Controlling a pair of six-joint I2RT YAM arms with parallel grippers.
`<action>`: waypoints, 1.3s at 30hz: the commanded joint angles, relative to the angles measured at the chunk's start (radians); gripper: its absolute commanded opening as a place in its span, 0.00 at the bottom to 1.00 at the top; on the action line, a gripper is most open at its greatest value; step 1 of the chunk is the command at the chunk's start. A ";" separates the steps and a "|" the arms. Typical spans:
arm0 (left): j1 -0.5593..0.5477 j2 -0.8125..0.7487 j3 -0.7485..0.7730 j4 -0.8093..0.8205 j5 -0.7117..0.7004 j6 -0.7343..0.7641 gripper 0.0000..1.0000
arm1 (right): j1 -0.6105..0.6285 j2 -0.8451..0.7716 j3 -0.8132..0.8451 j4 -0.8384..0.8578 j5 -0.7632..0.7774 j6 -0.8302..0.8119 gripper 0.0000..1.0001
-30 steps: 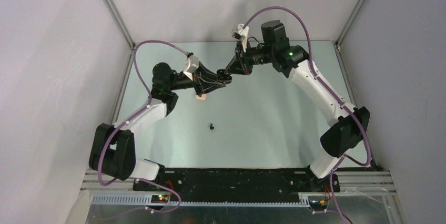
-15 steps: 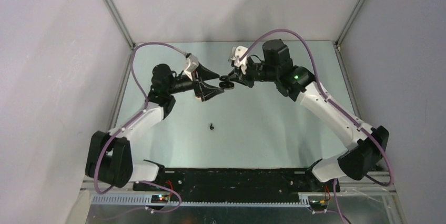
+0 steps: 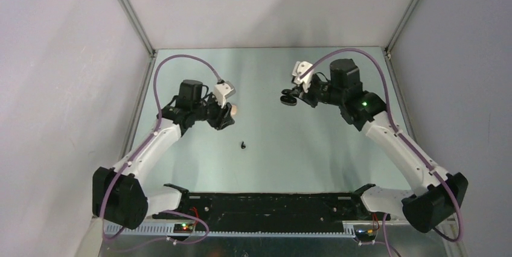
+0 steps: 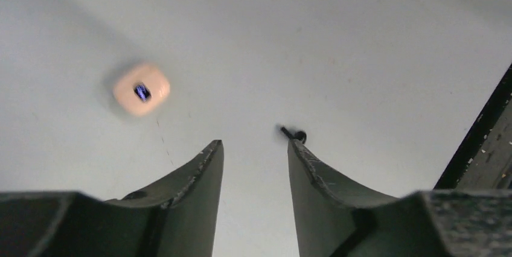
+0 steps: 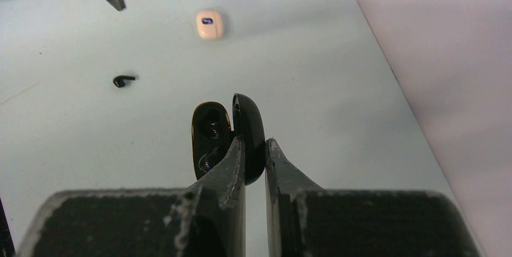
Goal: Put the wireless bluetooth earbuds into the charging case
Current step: Adjust the earbud at the center of the board.
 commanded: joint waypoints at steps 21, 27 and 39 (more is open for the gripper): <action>-0.149 0.373 0.005 -0.087 -0.212 -0.517 0.49 | -0.141 -0.045 -0.035 0.021 -0.032 0.118 0.00; -0.178 0.437 0.042 -0.087 -0.223 -0.517 0.50 | -0.169 -0.063 -0.036 0.017 -0.039 0.128 0.00; -0.244 0.489 0.099 -0.101 -0.321 -0.512 0.50 | -0.189 -0.054 -0.035 0.044 -0.060 0.126 0.00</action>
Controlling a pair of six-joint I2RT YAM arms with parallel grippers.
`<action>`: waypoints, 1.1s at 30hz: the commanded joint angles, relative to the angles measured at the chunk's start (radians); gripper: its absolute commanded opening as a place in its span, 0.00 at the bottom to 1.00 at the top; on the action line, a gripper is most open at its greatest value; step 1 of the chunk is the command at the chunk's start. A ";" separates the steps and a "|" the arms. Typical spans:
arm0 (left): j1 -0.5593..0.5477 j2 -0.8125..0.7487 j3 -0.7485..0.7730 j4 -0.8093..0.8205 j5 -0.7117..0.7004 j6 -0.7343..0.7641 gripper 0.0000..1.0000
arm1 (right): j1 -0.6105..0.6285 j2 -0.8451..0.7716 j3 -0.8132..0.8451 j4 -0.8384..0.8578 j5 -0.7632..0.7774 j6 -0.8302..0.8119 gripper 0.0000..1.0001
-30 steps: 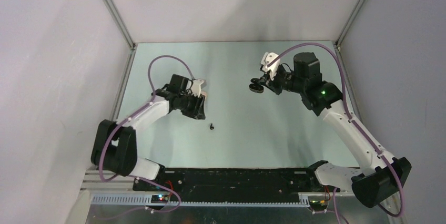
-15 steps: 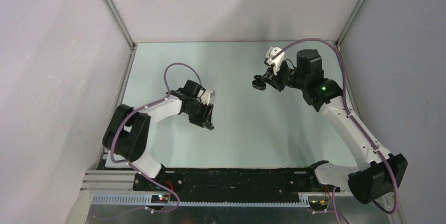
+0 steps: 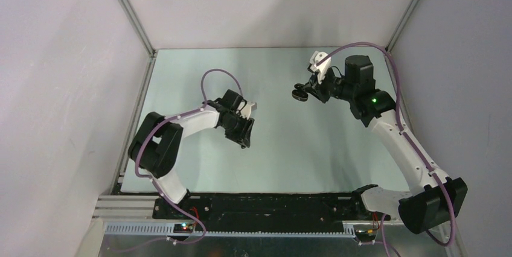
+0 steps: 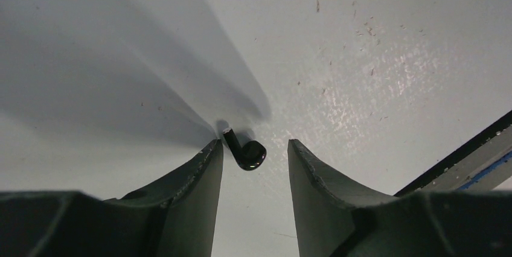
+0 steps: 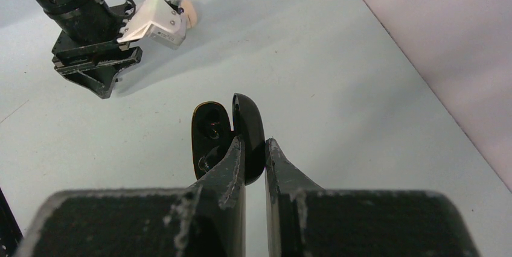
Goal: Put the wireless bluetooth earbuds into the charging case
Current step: Adjust the earbud at the center of the board.
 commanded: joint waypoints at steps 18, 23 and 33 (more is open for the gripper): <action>-0.073 -0.006 0.018 -0.067 -0.167 0.007 0.44 | -0.014 -0.008 0.000 0.073 -0.030 0.005 0.00; -0.073 0.014 0.024 -0.072 -0.190 0.008 0.37 | -0.015 -0.004 0.000 0.079 -0.030 0.007 0.00; -0.071 0.030 0.059 -0.078 -0.141 0.061 0.14 | -0.015 0.011 0.000 0.100 -0.034 0.011 0.00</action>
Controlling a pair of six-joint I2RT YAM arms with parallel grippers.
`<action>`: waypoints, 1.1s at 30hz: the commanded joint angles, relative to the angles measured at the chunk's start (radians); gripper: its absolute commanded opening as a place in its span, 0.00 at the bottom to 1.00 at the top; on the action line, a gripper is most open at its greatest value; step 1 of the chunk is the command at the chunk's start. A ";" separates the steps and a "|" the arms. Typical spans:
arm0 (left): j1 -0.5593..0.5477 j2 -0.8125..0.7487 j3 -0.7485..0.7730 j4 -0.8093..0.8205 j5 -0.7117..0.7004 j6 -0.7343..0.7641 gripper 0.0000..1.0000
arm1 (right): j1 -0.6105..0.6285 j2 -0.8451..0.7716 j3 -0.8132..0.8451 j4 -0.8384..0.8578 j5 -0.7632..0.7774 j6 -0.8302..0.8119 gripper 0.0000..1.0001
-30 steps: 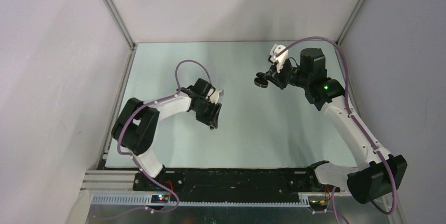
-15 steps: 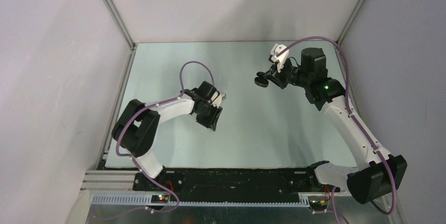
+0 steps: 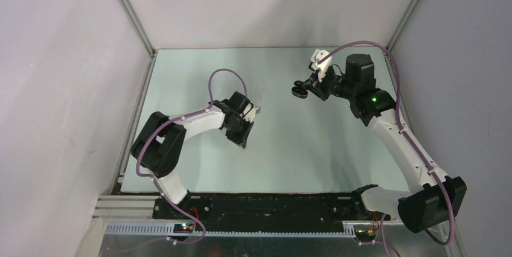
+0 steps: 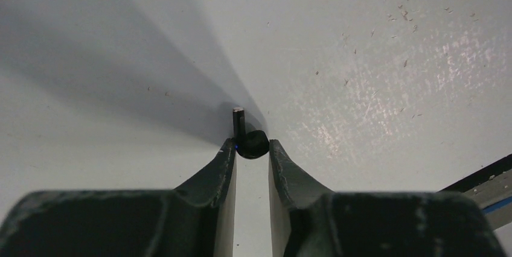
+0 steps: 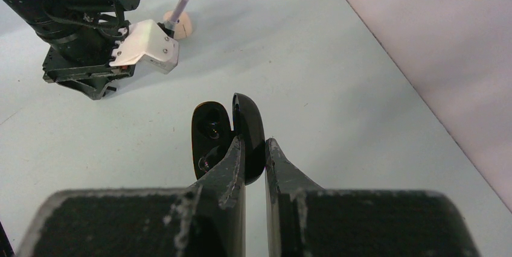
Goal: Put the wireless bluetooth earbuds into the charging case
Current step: Adjust the earbud at the center of the board.
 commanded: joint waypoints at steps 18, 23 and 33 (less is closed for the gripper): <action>0.150 0.280 0.452 -0.851 0.409 0.527 0.00 | -0.005 -0.039 -0.001 0.006 -0.032 -0.014 0.00; 0.148 0.385 0.544 -1.021 0.456 0.605 0.00 | -0.006 -0.052 -0.009 0.000 -0.029 0.000 0.00; 0.144 0.544 0.616 -1.018 0.417 0.597 0.04 | -0.005 -0.056 -0.031 0.037 -0.029 0.014 0.00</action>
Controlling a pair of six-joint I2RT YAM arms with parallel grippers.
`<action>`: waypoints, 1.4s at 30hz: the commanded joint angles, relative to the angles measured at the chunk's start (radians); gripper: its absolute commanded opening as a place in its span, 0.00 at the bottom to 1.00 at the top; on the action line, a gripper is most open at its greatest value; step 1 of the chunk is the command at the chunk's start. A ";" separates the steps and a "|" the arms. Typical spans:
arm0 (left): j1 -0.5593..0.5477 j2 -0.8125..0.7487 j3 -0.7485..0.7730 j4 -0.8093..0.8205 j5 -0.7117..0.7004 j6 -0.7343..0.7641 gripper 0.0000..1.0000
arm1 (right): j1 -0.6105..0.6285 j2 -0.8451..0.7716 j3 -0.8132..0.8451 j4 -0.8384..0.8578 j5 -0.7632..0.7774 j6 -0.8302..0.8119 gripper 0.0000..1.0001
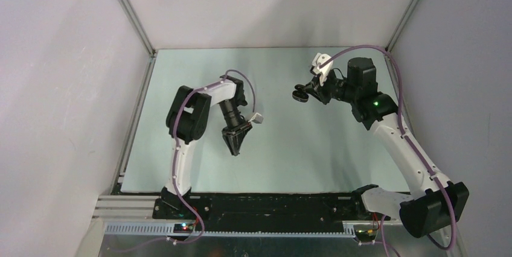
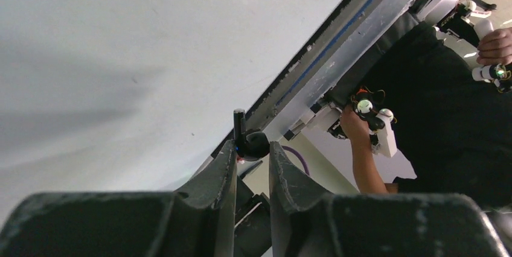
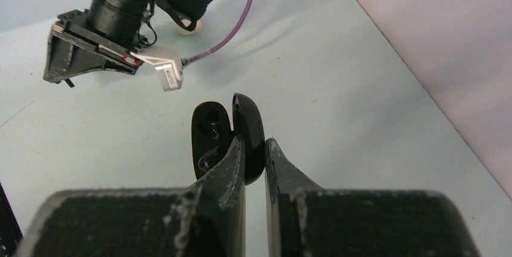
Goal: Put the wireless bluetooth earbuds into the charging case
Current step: Adjust the earbud at the center of the board.
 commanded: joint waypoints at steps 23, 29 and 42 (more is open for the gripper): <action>-0.005 0.197 0.481 0.117 -0.226 -0.105 0.45 | 0.024 -0.011 0.012 0.108 0.015 0.036 0.00; 0.000 0.055 0.475 0.220 -0.237 -0.113 0.46 | 0.049 -0.019 0.022 0.096 0.044 0.008 0.00; 0.032 -0.911 -0.840 1.571 -0.181 -0.333 0.51 | 0.112 -0.050 0.041 0.043 0.126 -0.041 0.00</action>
